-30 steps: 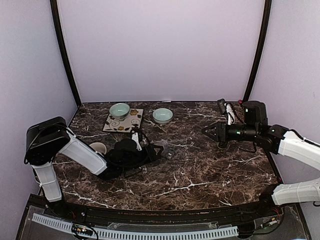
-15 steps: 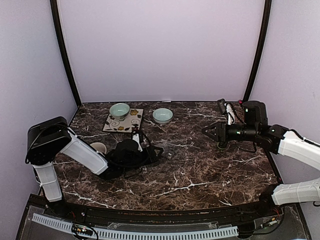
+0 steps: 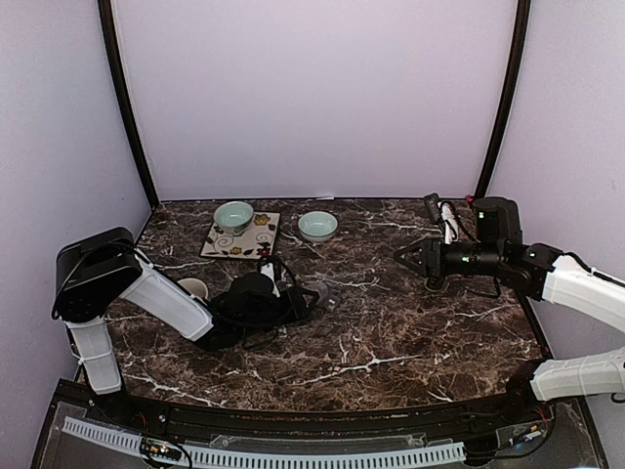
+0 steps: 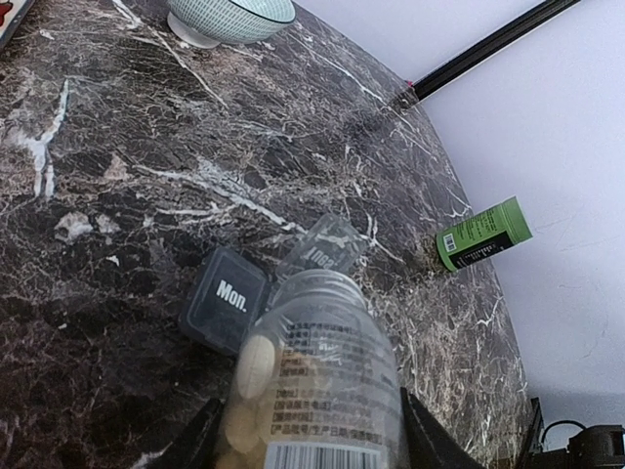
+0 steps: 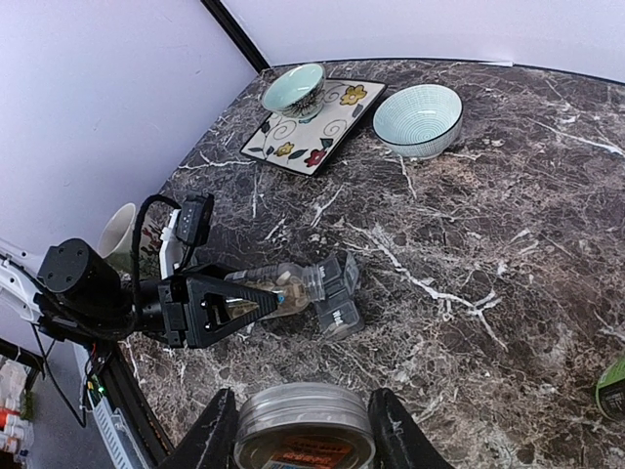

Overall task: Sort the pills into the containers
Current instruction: Pour the pill into the compartment of the pill container.

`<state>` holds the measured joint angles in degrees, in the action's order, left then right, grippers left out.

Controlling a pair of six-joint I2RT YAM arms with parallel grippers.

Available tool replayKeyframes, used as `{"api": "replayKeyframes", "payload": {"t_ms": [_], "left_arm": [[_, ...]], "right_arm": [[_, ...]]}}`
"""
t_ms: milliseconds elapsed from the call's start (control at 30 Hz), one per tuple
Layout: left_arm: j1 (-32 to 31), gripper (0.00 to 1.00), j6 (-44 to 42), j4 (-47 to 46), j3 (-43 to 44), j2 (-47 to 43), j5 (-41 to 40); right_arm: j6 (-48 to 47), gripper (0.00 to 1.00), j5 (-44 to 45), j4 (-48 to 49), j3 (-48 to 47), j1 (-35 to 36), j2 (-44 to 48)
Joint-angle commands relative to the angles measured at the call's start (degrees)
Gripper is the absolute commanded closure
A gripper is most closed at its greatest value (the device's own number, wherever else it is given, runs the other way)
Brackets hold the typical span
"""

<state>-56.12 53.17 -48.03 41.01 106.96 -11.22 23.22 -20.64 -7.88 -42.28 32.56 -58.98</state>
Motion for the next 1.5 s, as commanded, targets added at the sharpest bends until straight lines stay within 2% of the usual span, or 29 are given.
{"api": "replayKeyframes", "payload": {"t_ms": [0, 1467], "left_arm": [[-0.1, 1.0, -0.3, 0.5, 1.4, -0.1, -0.5], [-0.8, 1.0, -2.7, 11.1, 5.3, -2.9, -2.2]], "right_arm": [[0.5, 0.67, -0.4, 2.4, 0.8, -0.3, -0.1], [0.8, 0.67, -0.4, 2.2, 1.0, -0.4, -0.1]]}}
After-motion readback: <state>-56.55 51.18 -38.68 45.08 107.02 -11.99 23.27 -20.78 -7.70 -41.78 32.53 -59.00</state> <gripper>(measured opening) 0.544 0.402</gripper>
